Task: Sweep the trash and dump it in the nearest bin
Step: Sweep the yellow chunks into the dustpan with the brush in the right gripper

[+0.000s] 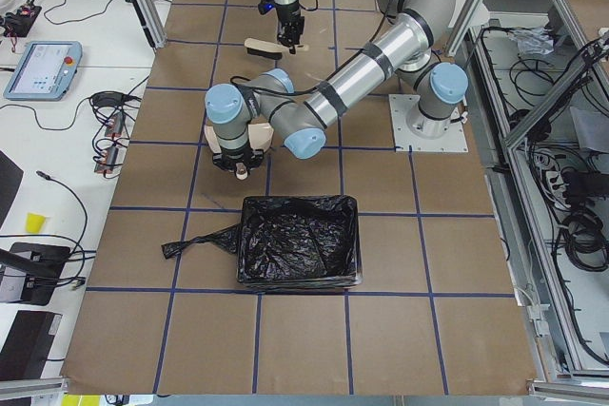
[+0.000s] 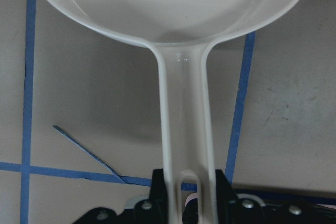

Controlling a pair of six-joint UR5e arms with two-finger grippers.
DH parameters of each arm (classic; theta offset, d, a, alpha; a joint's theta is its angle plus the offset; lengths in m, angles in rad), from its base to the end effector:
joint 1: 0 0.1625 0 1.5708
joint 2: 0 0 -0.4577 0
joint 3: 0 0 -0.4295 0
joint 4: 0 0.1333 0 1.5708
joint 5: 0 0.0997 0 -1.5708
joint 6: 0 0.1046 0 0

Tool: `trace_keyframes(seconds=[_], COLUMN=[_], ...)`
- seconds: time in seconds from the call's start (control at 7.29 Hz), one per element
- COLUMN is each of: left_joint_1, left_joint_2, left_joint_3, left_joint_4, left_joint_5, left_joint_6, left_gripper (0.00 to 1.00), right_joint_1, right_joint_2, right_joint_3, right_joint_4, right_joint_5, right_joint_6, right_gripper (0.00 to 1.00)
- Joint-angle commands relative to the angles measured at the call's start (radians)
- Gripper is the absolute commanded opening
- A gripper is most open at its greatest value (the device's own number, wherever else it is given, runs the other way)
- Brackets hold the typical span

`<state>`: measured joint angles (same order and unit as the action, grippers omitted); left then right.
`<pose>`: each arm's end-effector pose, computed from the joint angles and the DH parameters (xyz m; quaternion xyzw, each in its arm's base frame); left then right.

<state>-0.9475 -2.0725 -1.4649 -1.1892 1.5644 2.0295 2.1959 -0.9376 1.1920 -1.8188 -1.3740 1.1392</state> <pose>0.3084 -0.6584 0.2922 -0.6465 -0.7628 0.0014 0.0077 0.5844 -0.5470 0.3202 0.2533 0.9624 0.0779 0.0600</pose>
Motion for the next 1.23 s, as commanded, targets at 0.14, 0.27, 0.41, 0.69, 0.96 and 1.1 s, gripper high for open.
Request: trace_keyframes(seconds=[0.14,0.27,0.41,0.69,0.96,1.1], left_joint_1=[-0.007,-0.007,-0.014,-0.028,-0.063,-0.063], left_joint_2=[-0.031,-0.031,-0.028,-0.023,-0.017,-0.014], left_joint_3=[-0.002,-0.002,-0.003,-0.005,-0.017,-0.026], left_joint_4=[0.026,0.026,0.026,0.025,0.06,0.085], left_joint_5=[0.0,0.0,0.0,0.002,0.023,0.025], left_joint_6=[-0.026,-0.028,-0.031,-0.037,-0.035,-0.032], left_gripper=[0.12,0.12,0.12,0.12,0.12,0.12], right_joint_1=[0.044,0.045,0.045,0.041,0.012,-0.01], right_joint_2=[0.152,0.158,0.164,0.196,0.195,0.195], right_joint_3=[-0.178,-0.186,-0.21,-0.239,-0.247,-0.252], right_joint_4=[-0.016,-0.017,-0.014,-0.017,-0.025,-0.025], right_joint_5=[-0.048,-0.048,-0.046,-0.048,-0.05,-0.066], right_joint_6=[0.007,-0.004,-0.06,-0.122,-0.176,-0.193], right_gripper=[0.0,0.0,0.0,0.0,0.0,0.0])
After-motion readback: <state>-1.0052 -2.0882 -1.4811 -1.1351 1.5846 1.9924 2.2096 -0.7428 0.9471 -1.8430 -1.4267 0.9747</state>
